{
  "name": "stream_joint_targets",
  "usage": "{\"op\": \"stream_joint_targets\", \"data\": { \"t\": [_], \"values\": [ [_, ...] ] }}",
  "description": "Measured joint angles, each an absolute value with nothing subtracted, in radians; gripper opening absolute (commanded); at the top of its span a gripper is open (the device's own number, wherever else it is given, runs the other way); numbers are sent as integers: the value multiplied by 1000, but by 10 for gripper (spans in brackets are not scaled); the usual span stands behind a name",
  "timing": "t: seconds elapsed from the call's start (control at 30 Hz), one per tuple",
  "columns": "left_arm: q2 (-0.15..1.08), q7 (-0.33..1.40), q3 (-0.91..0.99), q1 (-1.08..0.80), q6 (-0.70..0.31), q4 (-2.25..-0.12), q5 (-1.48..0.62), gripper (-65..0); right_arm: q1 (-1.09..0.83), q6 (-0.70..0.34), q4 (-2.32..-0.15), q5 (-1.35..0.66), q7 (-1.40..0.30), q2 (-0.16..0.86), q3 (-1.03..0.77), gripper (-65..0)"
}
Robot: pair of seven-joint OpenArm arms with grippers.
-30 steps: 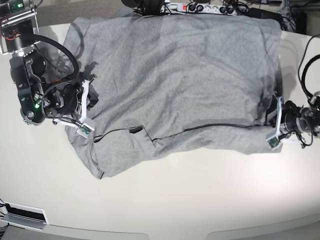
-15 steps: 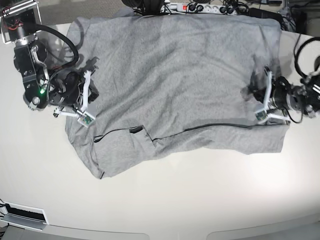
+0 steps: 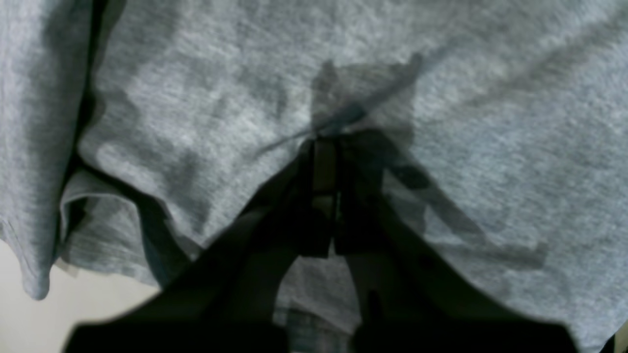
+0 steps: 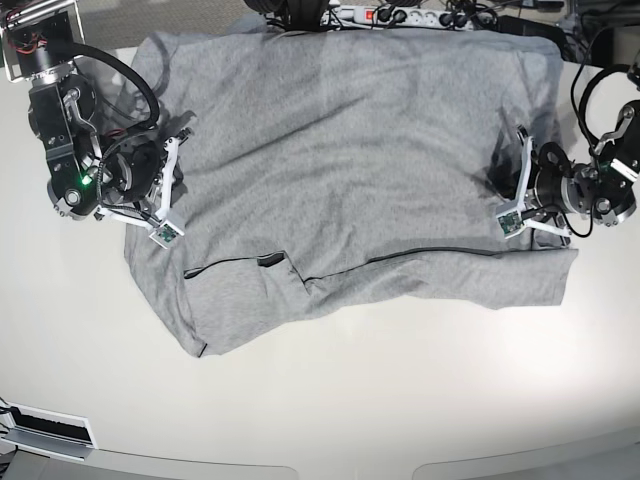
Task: Layout the t-shirt on the table in an organized manner, then fold the t-shirt properly
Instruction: 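Grasp the shirt with both grippers and pull it apart to smooth, then grasp the shirt hem with the right gripper and drag it outward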
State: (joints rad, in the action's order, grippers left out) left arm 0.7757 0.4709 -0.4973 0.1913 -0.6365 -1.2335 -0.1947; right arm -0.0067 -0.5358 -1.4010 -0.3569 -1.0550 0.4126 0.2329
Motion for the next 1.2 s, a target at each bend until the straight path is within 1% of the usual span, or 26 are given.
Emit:
{"op": "stream_joint_targets", "data": {
  "t": [0.1, 0.2, 0.43, 0.63, 0.8, 0.97, 1.03, 1.1, 1.2],
  "values": [
    [776, 479, -497, 192, -680, -1233, -217, -650, -6, -526, -1403, -362, -1093, 413, 232, -650],
    [779, 525, -497, 191, -682, -1236, -273, -650, -21, -520, -1409, -400, -1139, 415, 227, -650],
    [809, 563, -498, 182, -690, -1243, -376, -650, -96, -535, -1427, -427, -1116, 427, 218, -650],
    [845, 675, -503, 143, -690, -1347, -429, -650, -138, -534, -1439, -447, -1091, 434, 214, -650],
    [896, 672, -505, 90, -693, -1441, -437, -650, -147, -537, -1441, -469, -1090, 450, 212, -650],
    [951, 670, -505, 82, -693, -1460, -427, -650, -155, -543, -1442, -518, -1137, 488, 214, -650],
    [965, 663, -505, 83, -693, -1460, -430, -650, -157, -543, -1447, -559, -1192, 501, 214, -650],
    [970, 664, -505, 83, -693, -1460, -430, -650, -159, -543, -1455, -596, -1254, 508, 214, -650],
    [970, 662, -505, 83, -693, -1461, -448, -650, -169, -563, -1474, -603, -1273, 512, 215, -650]
  ]
}}
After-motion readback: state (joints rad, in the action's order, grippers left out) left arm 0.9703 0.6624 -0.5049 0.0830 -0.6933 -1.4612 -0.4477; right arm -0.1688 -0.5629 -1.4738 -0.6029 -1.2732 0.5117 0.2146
